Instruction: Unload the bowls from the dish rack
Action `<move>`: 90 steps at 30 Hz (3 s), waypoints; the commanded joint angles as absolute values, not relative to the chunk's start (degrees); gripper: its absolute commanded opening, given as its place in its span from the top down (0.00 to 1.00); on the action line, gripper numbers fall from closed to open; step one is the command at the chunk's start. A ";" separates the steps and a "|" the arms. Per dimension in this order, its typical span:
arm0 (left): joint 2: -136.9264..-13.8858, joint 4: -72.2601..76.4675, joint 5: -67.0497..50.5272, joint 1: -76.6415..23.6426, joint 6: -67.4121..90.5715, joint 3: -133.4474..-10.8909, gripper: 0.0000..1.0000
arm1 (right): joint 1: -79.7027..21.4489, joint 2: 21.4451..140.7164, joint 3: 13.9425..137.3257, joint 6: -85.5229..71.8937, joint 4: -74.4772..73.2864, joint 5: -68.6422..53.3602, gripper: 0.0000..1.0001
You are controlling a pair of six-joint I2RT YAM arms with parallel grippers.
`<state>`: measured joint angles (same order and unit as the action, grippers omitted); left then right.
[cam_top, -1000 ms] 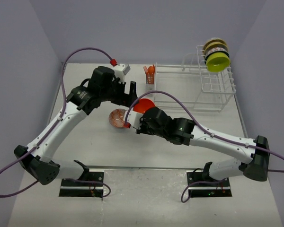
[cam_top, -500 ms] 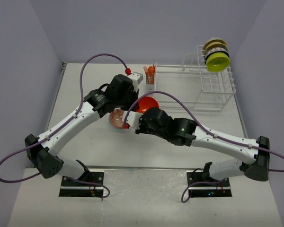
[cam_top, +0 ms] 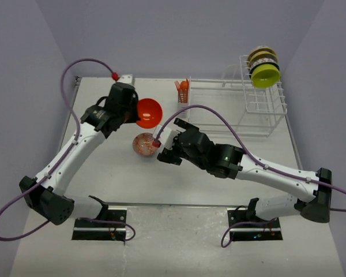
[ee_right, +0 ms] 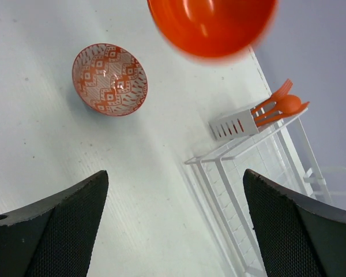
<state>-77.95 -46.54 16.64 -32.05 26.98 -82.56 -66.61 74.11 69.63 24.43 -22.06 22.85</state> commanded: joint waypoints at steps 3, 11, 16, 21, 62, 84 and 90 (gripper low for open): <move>-69.00 -39.03 17.94 -7.80 32.60 -74.20 1.00 | -64.17 63.12 66.45 14.71 -18.72 24.35 0.01; -78.30 -25.32 3.69 8.69 38.14 -59.07 1.00 | -55.91 51.27 65.23 -11.13 -25.22 25.23 0.01; -85.86 -20.23 1.85 11.16 39.46 -56.43 1.00 | -48.88 42.81 60.91 -17.31 -26.10 18.29 0.01; -88.85 -17.41 0.27 12.39 41.57 -55.37 1.00 | -46.15 40.96 59.77 -17.67 -27.51 19.86 0.01; -30.50 -30.59 -2.82 0.62 19.78 -48.43 0.00 | 13.36 59.85 46.32 -77.25 27.22 -14.33 0.25; -29.71 -26.63 -4.83 -3.08 20.04 -44.74 0.00 | 13.27 70.58 46.15 -78.74 40.06 -6.16 0.57; -29.97 -26.72 -5.27 -3.08 20.04 -44.65 0.00 | 13.01 73.20 40.34 -82.70 55.00 -5.98 0.58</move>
<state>-29.85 -29.23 -4.19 -2.72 21.41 -45.10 13.19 72.16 41.54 -80.18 44.95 -8.43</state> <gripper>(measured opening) 0.997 0.417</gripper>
